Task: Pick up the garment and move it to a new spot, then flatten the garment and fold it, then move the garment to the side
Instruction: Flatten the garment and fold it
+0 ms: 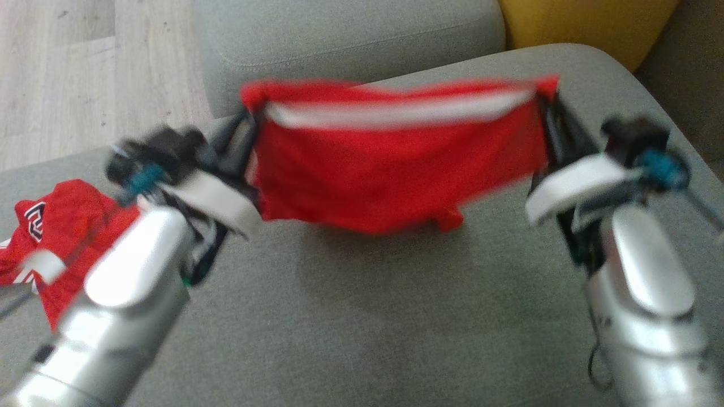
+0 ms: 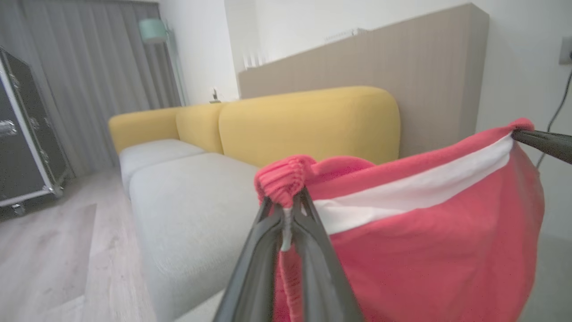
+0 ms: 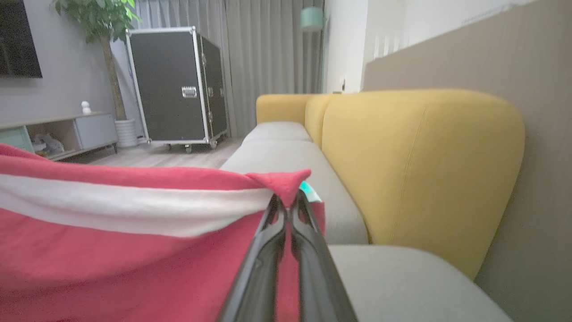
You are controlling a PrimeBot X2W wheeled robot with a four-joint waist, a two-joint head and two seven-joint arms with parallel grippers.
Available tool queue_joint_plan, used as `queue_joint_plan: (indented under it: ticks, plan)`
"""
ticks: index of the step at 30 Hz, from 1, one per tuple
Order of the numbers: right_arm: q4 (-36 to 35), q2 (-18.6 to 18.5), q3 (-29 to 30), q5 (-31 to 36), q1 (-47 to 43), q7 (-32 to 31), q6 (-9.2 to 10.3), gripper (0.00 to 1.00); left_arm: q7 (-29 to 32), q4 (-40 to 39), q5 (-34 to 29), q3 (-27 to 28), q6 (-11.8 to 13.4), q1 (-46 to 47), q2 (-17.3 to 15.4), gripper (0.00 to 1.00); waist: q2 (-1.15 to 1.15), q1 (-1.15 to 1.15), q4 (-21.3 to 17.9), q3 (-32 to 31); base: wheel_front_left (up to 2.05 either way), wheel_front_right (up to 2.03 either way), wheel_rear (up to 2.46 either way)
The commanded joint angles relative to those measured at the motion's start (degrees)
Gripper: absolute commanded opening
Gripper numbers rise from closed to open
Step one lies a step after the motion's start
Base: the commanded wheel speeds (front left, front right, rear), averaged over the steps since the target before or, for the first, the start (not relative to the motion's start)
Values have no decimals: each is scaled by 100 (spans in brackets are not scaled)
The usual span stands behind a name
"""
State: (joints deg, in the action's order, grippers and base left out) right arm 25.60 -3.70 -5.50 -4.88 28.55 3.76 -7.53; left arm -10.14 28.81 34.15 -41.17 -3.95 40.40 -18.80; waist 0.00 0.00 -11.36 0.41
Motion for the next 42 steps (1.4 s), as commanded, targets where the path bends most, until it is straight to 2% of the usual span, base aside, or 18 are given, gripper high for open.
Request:
queue_joint_plan:
  ticks: [1,7,11,20,26,30,33,36,42]
  plan:
    - [-282,-25,-152,-39,530,-30,4,0,29,-212,49,350,65,480,-272,0,0,0,12,-20,0,0,0]
    - [-247,-164,-268,-47,1427,-22,4,0,95,-484,62,688,289,1064,-483,0,0,0,78,-90,0,0,0]
    - [-94,-237,-358,-17,1787,125,4,0,75,-683,106,792,372,1195,-493,0,0,0,129,-133,0,0,0]
    - [161,-433,-592,114,1776,275,4,0,97,-1043,234,816,464,894,-565,0,0,0,196,-138,0,0,0]
    - [153,-522,-526,171,1705,190,4,0,379,-1242,333,763,426,803,-697,0,0,0,226,83,0,0,0]
    - [337,-563,-535,121,1996,12,4,0,637,-1128,551,808,283,1032,-668,0,0,0,223,505,0,0,0]
    - [647,-597,-627,137,2452,-23,4,0,783,-787,496,762,125,1461,-694,0,0,0,195,972,0,0,0]
    - [1076,-559,-607,110,3067,113,4,0,809,-377,482,753,-22,2020,-582,0,0,0,168,1422,0,0,0]
    - [1975,-436,-123,466,4463,868,4,0,282,514,175,822,-130,3324,-397,0,0,0,114,2108,0,0,0]
